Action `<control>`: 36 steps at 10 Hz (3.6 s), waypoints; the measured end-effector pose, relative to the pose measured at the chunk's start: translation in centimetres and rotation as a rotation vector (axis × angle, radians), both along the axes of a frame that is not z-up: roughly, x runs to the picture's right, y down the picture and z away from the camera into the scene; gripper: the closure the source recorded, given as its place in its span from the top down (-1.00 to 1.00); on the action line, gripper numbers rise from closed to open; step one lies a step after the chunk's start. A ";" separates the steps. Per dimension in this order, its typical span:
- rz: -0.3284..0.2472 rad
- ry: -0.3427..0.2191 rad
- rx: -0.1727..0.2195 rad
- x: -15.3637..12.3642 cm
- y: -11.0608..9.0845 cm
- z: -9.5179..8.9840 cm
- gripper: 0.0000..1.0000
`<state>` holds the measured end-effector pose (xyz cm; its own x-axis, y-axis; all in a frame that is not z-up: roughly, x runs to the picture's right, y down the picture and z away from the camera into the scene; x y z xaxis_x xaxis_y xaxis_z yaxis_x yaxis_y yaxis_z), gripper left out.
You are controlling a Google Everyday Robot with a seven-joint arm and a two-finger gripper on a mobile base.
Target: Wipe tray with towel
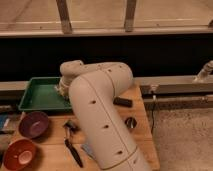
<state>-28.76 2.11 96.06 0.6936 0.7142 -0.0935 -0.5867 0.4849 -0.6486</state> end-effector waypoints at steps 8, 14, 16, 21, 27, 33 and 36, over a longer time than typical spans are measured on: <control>-0.111 -0.180 0.038 -7.2 2.4 -4.8 -1.00; -0.097 -0.088 -0.002 -1.0 4.7 -6.1 -1.00; -0.076 -0.046 -0.005 1.3 2.9 -3.9 -1.00; -0.023 -0.007 0.020 1.5 -0.2 2.3 -1.00; -0.049 -0.123 0.063 -5.2 -0.8 1.3 -1.00; -0.111 -0.192 0.004 -4.5 5.4 -4.3 -1.00; -0.065 -0.119 -0.010 0.8 5.4 -4.5 -1.00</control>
